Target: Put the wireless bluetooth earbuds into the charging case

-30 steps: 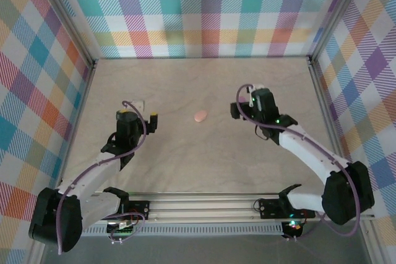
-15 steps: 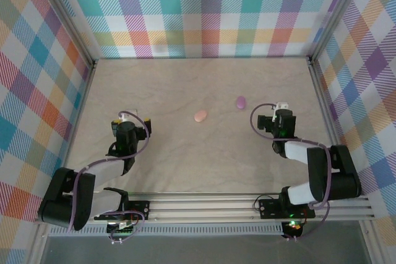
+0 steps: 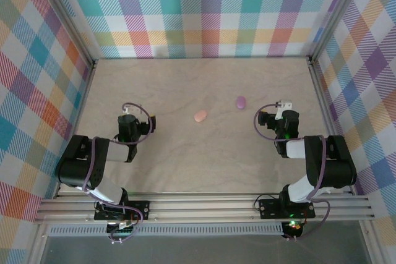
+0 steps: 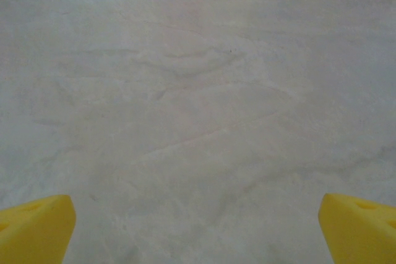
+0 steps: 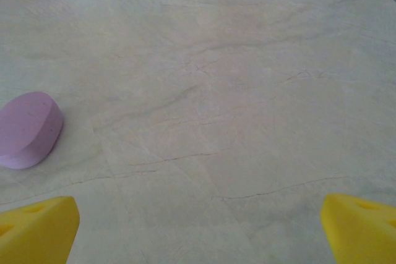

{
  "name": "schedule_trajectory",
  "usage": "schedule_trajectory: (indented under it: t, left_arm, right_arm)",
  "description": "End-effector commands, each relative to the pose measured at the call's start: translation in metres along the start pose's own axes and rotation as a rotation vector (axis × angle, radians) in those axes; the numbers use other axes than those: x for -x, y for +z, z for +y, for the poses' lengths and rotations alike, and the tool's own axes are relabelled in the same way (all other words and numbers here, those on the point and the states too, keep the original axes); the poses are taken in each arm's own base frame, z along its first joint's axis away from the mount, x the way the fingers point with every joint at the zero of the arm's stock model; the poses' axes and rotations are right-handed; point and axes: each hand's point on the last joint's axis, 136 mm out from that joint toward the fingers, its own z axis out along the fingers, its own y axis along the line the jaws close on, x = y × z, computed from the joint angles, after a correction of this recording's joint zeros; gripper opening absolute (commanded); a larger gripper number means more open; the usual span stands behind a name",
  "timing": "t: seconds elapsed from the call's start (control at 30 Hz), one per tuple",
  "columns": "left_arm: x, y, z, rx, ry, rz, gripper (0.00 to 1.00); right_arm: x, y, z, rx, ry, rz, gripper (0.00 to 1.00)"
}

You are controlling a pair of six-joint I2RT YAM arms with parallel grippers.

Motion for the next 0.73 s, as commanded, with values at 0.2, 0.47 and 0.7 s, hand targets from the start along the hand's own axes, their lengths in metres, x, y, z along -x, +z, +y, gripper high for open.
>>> schedule_trajectory:
  t: [0.2,0.47,0.7]
  left_arm:
    - [0.0113,0.0057,0.0009,-0.04,-0.046,-0.008,1.0]
    - [0.011,0.0056,0.0009,-0.04,-0.046,-0.007,1.0]
    - [0.0114,0.0055,0.0007,-0.041,-0.046,-0.008,1.0]
  right_arm:
    - [0.0192,0.0023,0.0097,0.043,-0.004,-0.055,1.0]
    - [0.0187,0.0032,0.0115,0.051,-0.007,-0.05,1.0]
    - [0.0188,0.0022,0.0109,0.06,-0.002,-0.052,1.0]
